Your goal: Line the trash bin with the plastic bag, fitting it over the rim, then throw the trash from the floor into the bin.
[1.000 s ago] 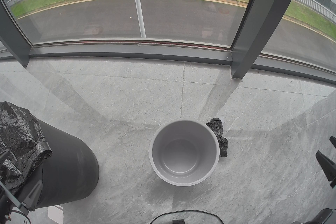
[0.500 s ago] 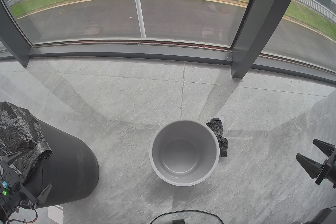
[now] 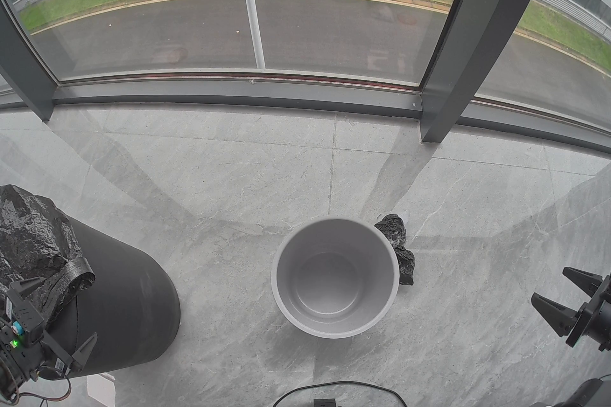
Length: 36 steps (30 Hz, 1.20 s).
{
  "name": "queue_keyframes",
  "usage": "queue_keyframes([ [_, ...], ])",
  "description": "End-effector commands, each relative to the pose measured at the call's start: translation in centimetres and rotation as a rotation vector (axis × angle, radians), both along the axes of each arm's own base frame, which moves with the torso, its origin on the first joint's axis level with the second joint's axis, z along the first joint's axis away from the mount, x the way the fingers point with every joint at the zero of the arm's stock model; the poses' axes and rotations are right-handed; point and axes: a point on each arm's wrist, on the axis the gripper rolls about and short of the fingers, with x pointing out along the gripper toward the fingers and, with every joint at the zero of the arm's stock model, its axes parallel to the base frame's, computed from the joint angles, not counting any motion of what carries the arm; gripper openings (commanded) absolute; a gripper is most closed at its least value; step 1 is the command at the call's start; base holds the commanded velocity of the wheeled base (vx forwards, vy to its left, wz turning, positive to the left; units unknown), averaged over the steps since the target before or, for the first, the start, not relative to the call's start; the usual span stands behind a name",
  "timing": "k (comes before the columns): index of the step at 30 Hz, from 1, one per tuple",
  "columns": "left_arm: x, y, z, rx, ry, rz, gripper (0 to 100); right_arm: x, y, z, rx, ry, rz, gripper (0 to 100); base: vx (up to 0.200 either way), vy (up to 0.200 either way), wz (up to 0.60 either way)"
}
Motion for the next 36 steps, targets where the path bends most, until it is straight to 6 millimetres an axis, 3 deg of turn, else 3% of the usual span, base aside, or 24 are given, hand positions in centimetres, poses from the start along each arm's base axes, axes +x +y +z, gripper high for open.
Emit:
queue_keyframes([
  [1,0.7,0.0,0.0,0.014,0.030,0.023,100,-0.4,-0.1,0.0,0.006,-0.020,0.000,100,0.000,0.000,0.00],
  [19,5.7,0.0,0.5,0.058,-0.035,0.122,100,-0.6,-0.1,-0.2,0.006,-0.020,0.000,100,0.000,0.000,0.00],
  [36,6.5,0.1,0.6,0.101,-0.063,0.180,100,-0.7,-0.1,-0.6,0.002,-0.006,0.003,100,0.000,0.000,0.00],
])
